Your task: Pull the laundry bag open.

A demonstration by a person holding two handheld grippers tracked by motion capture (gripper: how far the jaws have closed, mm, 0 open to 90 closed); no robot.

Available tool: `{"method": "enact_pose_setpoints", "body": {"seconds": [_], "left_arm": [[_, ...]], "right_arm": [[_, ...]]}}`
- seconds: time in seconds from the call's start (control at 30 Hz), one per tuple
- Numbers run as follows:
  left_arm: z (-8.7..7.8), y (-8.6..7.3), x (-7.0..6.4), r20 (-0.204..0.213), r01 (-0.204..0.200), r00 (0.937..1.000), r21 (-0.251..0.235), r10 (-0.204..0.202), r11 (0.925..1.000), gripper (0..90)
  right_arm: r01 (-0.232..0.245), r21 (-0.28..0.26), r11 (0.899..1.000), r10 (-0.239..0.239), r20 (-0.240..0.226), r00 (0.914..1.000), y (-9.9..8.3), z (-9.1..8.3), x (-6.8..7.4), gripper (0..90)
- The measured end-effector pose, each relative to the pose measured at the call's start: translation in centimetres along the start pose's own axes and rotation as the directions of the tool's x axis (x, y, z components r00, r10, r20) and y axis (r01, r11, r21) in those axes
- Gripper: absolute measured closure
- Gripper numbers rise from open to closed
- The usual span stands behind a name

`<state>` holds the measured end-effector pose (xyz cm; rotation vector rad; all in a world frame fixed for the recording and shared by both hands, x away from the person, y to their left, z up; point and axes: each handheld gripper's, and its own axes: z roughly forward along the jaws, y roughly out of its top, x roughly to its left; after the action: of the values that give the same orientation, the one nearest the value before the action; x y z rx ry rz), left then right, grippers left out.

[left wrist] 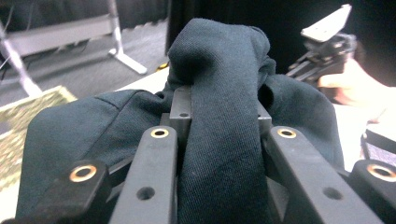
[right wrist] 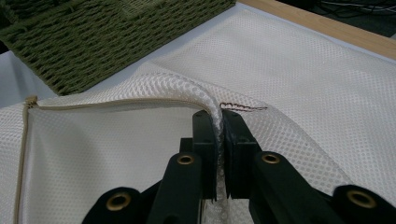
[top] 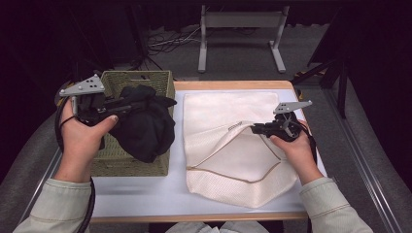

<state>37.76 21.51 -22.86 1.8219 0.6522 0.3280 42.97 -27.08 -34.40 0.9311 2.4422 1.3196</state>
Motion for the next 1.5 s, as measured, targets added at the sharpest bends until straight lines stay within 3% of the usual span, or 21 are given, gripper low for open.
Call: {"method": "enact_pose_setpoints", "body": {"seconds": [0.1,0.2,0.33,0.53,0.7,0.93,1.17,1.5], "left_arm": [[0.4,0.7,-1.1,0.026,-0.032,0.9991,-0.006,0.032,0.9995,73.2],[0.6,1.1,-2.0,0.049,-0.038,0.9981,-0.008,0.039,0.9992,73.2],[1.2,1.9,-3.6,0.105,-0.066,0.9922,-0.018,0.068,0.9977,73.1],[2.4,2.3,-4.8,0.139,-0.093,0.9859,-0.009,0.093,0.9956,73.0],[3.5,2.5,-5.9,0.202,-0.099,0.974,-0.022,0.101,0.9948,73.0],[5.3,2.9,-7.4,0.253,-0.111,0.9612,-0.008,0.11,0.9937,72.9],[7.3,2.8,-8.0,0.295,-0.119,0.9489,0.008,0.111,0.9929,72.9],[8.5,3.4,-9.6,0.359,-0.137,0.9245,-0.002,0.128,0.9906,72.8]], "right_arm": [[0.001,-0.001,1.0,-0.001,0.005,1.0,0.1,0.0,0.0,84.8],[0.001,-0.002,1.0,0.0,0.009,1.0,0.1,0.0,0.0,84.9],[-0.002,-0.007,1.0,0.002,0.014,0.9999,0.1,0.0,-0.1,85.2],[0.0,-0.007,1.0,0.0,0.019,0.9998,0.2,0.2,0.0,85.3],[-0.011,-0.01,1.0,0.011,0.015,0.9998,0.2,0.2,0.0,85.3],[-0.008,-0.016,1.0,0.008,0.016,0.9998,0.3,0.3,0.1,85.3],[-0.007,-0.024,1.0,0.007,0.011,0.9999,0.4,0.2,0.1,85.2],[-0.011,-0.029,1.0,0.012,0.015,0.9998,0.5,0.2,0.2,85.2]]}}
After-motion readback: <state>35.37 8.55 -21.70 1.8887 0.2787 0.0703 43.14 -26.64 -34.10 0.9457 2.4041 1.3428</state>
